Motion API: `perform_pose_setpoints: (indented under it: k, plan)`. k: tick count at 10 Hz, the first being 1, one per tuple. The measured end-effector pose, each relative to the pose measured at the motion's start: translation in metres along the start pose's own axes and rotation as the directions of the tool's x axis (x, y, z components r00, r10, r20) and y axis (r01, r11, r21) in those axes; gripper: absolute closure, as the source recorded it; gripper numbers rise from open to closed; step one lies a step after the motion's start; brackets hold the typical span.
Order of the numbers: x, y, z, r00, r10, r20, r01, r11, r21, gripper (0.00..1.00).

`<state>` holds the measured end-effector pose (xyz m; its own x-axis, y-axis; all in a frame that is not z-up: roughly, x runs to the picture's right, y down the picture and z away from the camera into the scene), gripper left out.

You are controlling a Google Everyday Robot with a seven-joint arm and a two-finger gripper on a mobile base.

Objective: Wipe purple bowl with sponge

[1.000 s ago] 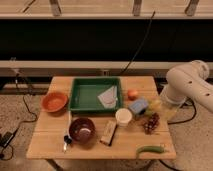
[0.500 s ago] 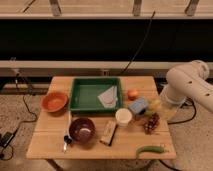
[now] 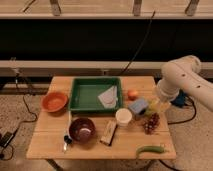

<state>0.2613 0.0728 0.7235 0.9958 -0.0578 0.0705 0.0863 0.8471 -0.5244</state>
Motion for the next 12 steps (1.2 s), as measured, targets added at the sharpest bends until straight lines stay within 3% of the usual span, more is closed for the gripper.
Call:
perform_pose_setpoints:
  k: [4, 8, 12]
  plan:
    - [-0.024, -0.022, 0.023, 0.990, -0.108, 0.096, 0.112, 0.993, -0.041, 0.35]
    - [-0.049, -0.026, 0.049, 0.974, -0.150, 0.172, 0.165, 0.983, -0.077, 0.35]
    - [-0.065, -0.026, 0.062, 0.965, -0.175, 0.195, 0.197, 0.975, -0.100, 0.35]
